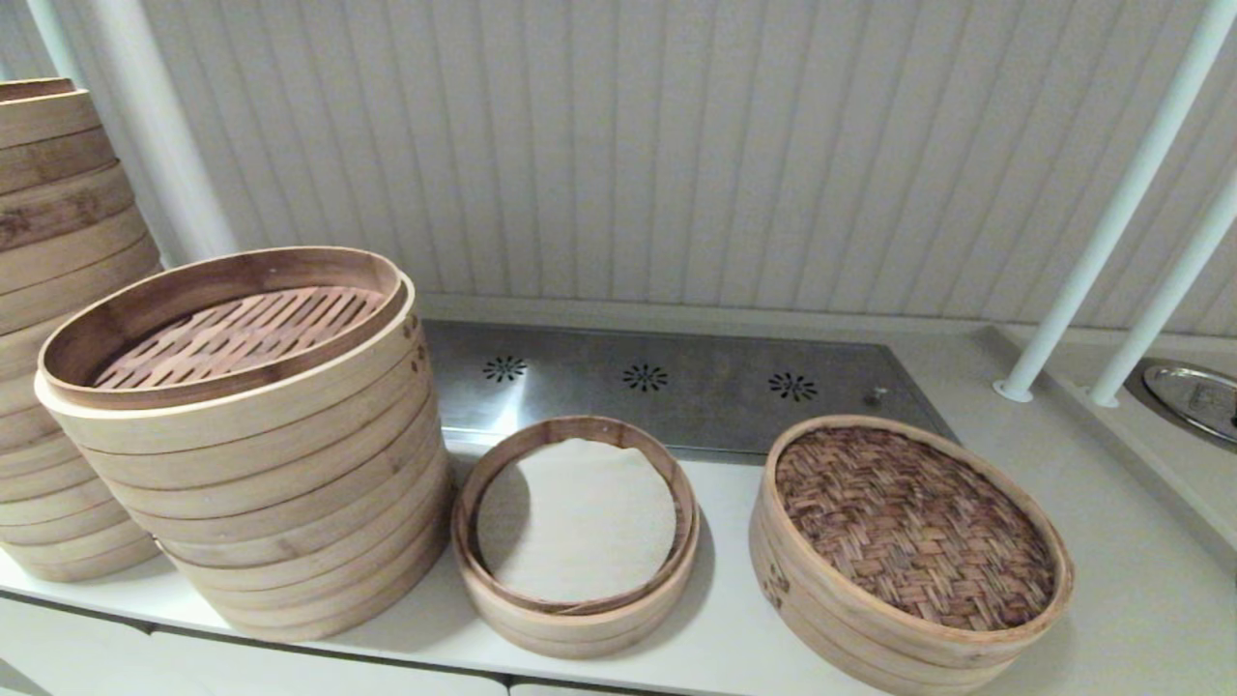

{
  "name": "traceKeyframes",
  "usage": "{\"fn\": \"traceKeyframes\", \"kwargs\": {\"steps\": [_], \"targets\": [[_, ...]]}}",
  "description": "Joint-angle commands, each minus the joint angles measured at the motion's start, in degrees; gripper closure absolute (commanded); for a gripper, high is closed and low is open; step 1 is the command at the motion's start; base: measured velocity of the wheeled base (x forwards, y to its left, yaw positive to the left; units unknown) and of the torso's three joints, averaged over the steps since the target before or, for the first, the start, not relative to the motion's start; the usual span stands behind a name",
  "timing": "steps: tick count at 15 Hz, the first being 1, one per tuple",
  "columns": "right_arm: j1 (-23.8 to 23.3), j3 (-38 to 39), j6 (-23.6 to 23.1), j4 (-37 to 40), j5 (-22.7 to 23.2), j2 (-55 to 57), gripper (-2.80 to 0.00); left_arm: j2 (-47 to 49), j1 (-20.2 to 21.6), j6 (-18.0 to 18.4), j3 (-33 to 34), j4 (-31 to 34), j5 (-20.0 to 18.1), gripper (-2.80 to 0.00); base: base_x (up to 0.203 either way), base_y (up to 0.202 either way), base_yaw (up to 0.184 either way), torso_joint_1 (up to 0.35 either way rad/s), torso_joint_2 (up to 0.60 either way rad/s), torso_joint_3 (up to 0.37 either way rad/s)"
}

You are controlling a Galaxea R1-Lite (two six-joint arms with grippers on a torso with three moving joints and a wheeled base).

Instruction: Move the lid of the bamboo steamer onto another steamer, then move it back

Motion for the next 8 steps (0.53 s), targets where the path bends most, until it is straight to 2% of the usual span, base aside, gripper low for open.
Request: {"fn": "traceKeyframes", "kwargs": {"steps": [1,4,8], "targets": [[0.02,2.64,-0.07,-1.26,1.47,-2.20,0.00,0.00,0.00,0.00,0.00,-0.02,0.04,0.00,0.000,0.000,0.000,0.000,0.00,0.000],[0.09,5.28,-0.89,-8.24,2.48,-2.23,0.00,0.00,0.00,0.00,0.00,0.01,0.04,0.00,0.000,0.000,0.000,0.000,0.00,0.000],[0.09,5.36,0.92,-7.98,2.13,-2.15,0.00,0.00,0.00,0.00,0.00,0.01,0.04,0.00,0.000,0.000,0.000,0.000,0.00,0.000]]}}
